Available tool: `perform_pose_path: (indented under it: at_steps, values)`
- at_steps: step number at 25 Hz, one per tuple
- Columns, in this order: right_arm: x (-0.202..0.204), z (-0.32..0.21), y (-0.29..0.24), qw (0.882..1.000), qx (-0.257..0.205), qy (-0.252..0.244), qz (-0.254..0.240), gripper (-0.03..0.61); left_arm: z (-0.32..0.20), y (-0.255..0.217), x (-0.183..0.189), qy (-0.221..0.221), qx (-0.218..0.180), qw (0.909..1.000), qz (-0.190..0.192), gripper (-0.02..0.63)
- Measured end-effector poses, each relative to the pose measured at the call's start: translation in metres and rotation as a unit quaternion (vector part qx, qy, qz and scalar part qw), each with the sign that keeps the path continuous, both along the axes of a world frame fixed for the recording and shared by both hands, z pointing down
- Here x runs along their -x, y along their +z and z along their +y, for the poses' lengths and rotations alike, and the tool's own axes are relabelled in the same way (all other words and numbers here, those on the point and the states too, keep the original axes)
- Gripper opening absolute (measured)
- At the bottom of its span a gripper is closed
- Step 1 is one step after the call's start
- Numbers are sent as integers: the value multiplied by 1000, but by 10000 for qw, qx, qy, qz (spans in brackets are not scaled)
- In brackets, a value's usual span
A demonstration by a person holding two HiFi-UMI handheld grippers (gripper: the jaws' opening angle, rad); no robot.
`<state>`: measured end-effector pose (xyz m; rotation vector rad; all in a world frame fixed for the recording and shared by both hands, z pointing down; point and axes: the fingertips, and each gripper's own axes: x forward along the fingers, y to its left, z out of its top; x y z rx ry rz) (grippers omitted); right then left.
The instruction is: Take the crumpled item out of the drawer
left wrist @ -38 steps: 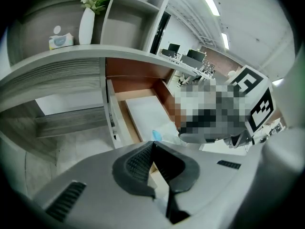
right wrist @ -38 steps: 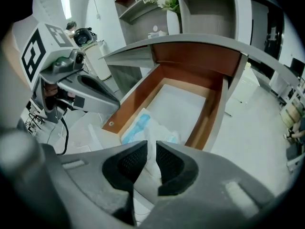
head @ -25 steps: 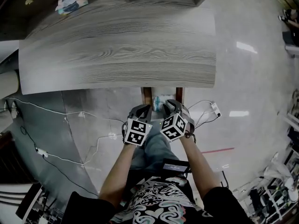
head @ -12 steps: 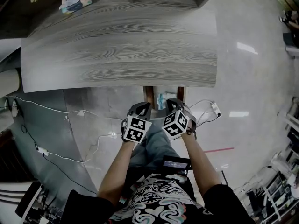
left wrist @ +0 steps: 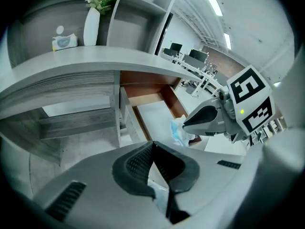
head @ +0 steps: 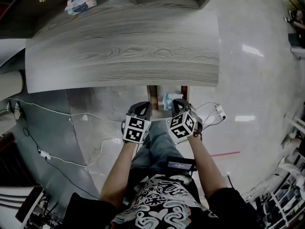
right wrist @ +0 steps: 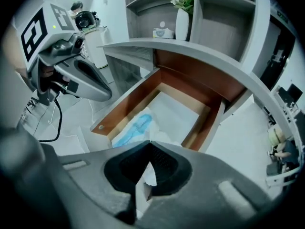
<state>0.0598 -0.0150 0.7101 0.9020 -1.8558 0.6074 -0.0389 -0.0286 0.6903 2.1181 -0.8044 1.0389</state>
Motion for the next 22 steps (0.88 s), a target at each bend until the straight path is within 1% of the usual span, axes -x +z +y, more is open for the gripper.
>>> perform_pose_path:
  at_steps: [4,9,12,17,22]
  values:
    - [0,-1,-6,9999,-111,12,40,8,0,-1,-1,-87,16,9999,51,0]
    - [-4,-7,-13,9995,-291,63,71,8,-13,-7,1,-213,-130,9997,54,-1]
    - [-4,-11,-21,9990,-418,109,72,8,-19,-14,2,-189,-231,9995,67,0]
    - [-1,-19,-41,9978,-641,184,48,8,-29,-32,5,-232,-445,9986,150,-1]
    - [0,-19,-57,9962,-839,224,66,8,-37,-48,5,-437,-549,9970,336,0]
